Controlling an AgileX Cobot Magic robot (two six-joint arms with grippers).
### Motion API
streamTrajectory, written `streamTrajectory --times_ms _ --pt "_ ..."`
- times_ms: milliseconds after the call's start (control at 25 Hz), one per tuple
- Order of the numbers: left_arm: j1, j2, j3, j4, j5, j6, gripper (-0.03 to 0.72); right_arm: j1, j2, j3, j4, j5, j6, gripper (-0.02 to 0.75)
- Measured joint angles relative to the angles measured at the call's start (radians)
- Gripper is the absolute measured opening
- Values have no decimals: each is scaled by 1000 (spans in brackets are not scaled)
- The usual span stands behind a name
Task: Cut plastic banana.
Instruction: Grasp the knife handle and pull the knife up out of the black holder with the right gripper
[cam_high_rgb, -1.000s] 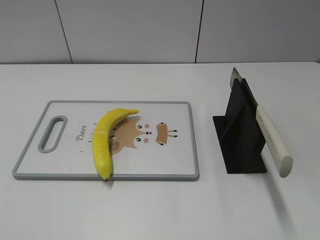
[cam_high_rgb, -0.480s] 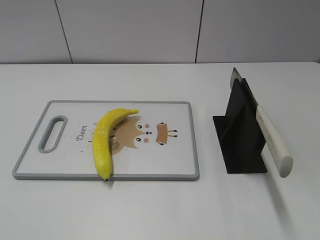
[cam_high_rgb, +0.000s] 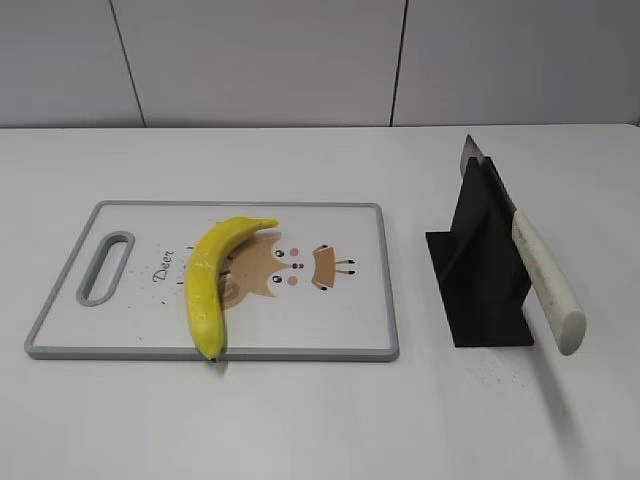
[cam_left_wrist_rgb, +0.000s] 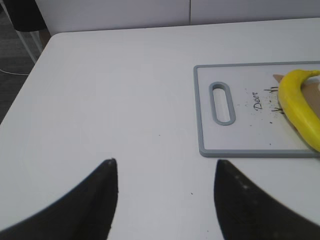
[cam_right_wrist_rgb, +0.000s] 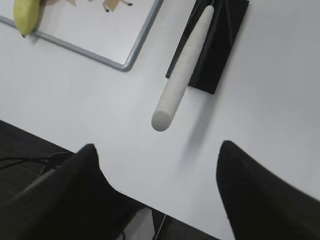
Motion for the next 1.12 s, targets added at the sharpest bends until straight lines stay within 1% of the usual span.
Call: streamTrajectory --times_ms 80,160,360,520,680,760,840,960,1120 --pt "0 0 0 0 0 0 579 27 47 -18 -18 2 9 572" --pt "0 0 0 0 0 0 579 36 102 -35 -24 2 31 572" --pt "0 0 0 0 0 0 579 38 246 -68 -32 4 97 572" --pt "0 0 0 0 0 0 579 38 380 -73 -33 3 111 572" --pt "0 0 0 0 0 0 579 38 499 -74 -34 -43 120 571" --pt "0 0 0 0 0 0 579 38 545 -74 -34 -89 126 556" --pt "0 0 0 0 0 0 579 38 589 -74 -37 -118 150 524" --pt "0 0 0 0 0 0 579 38 639 -74 -57 -129 190 482" --pt "0 0 0 0 0 0 579 38 684 -74 -92 -160 242 467"
